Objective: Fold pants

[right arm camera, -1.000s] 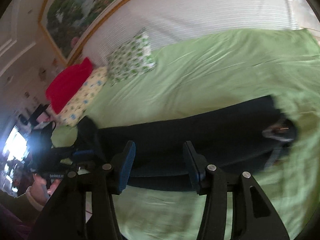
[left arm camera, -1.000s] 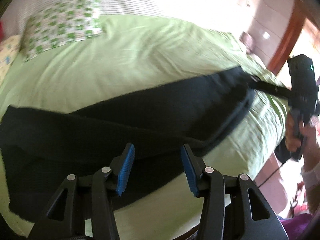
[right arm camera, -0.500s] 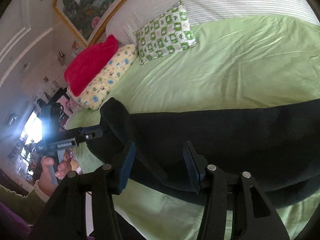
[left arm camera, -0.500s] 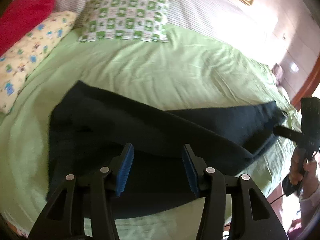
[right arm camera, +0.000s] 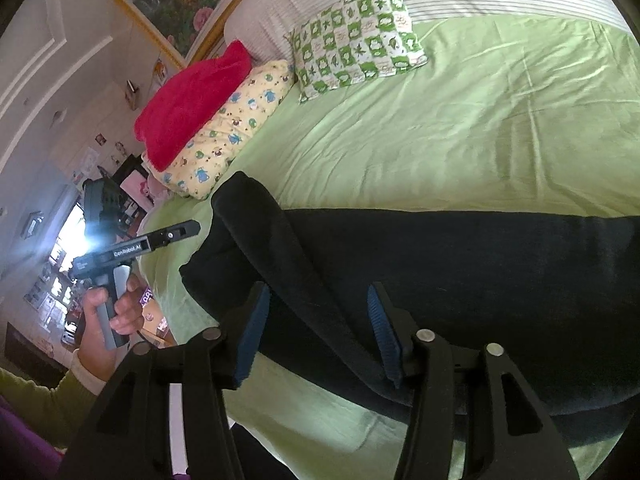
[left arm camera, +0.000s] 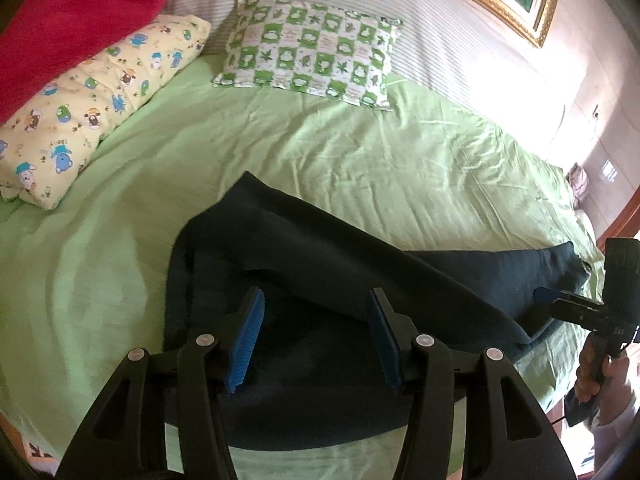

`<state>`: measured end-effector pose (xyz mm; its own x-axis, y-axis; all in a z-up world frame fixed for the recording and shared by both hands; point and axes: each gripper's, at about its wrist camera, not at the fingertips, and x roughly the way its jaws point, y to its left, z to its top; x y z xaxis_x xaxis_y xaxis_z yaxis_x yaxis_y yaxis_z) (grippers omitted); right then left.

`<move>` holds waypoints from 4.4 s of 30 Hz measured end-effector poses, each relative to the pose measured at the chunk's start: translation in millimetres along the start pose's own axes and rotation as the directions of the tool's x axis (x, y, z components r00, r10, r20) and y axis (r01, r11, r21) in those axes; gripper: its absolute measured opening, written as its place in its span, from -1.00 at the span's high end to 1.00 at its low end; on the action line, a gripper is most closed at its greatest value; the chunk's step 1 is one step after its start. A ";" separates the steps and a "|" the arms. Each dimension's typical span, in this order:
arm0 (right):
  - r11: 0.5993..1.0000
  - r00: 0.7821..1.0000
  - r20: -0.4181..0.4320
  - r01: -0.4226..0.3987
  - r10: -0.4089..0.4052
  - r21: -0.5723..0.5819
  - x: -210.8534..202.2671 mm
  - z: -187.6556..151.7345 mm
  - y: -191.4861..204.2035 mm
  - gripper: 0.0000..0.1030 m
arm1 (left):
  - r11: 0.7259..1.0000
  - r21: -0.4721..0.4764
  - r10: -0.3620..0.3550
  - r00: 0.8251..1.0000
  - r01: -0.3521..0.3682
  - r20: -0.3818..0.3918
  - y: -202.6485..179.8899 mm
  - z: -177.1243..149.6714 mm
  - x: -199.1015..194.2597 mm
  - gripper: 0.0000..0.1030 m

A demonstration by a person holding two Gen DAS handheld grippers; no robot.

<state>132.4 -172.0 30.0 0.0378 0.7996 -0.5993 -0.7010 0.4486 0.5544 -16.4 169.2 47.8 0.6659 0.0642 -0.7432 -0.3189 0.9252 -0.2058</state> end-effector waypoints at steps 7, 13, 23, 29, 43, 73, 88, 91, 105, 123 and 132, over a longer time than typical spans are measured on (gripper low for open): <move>1.000 0.999 -0.038 -0.017 0.017 -0.021 19.2 6.7 9.4 -0.13 | 1.000 0.018 0.019 1.000 -0.019 0.014 16.8 14.6 -1.5 -0.15; 0.999 0.996 -0.082 -0.027 0.024 -0.044 39.9 15.4 15.9 -0.13 | 0.999 0.045 0.009 1.000 -0.008 -0.021 42.7 48.3 13.9 -0.32; 0.997 0.987 -0.160 -0.027 0.014 -0.079 72.7 30.2 18.1 -0.13 | 0.995 0.066 -0.054 0.975 0.069 -0.214 74.8 79.9 85.8 -0.42; 0.995 0.976 -0.217 -0.053 0.034 -0.082 91.1 36.6 13.2 -0.13 | 0.981 -0.012 -0.189 0.935 0.195 -0.299 85.5 80.8 113.5 -0.41; 0.975 0.987 -0.149 -0.086 0.056 -0.205 78.2 26.3 42.9 0.85 | 0.970 0.185 -0.137 0.984 0.157 -0.114 40.7 56.7 35.2 0.57; 0.937 0.978 -0.209 -0.092 0.021 -0.338 85.8 -35.7 76.6 0.53 | 0.995 -0.043 0.093 0.995 -0.091 0.040 95.1 -64.1 -15.6 -0.09; 0.948 0.982 -0.154 -0.147 0.107 -0.282 76.7 -25.6 84.1 0.17 | 0.926 -0.369 -0.056 0.996 0.080 0.074 81.8 -89.7 -53.4 -0.40; 0.955 0.985 -0.134 -0.138 0.106 -0.261 72.8 -19.5 79.3 0.16 | 0.903 -0.420 -0.062 0.995 0.088 0.073 80.7 -83.5 -51.2 -0.42; 0.970 0.995 -0.063 -0.090 0.078 -0.225 59.3 6.4 62.2 0.00 | 0.880 -0.473 0.041 0.999 -0.039 -0.004 68.8 -70.4 -34.3 -0.50; 0.998 0.977 -0.208 -0.051 0.040 -0.048 125.2 107.3 -15.0 0.01 | 0.862 -0.502 0.038 0.997 -0.067 -0.068 77.6 -86.9 -2.7 -0.47; 0.973 0.915 -0.401 -0.059 -0.038 -0.225 159.6 80.7 2.7 0.02 | 0.880 -0.474 0.018 0.999 -0.034 -0.038 74.4 -79.3 11.5 -0.42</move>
<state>194.0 -11.0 -17.5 -0.2246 0.5548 -0.8011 -0.8443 0.2996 0.4443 -85.9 209.1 -26.6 0.6342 0.0664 -0.7703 -0.6228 0.6342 -0.4582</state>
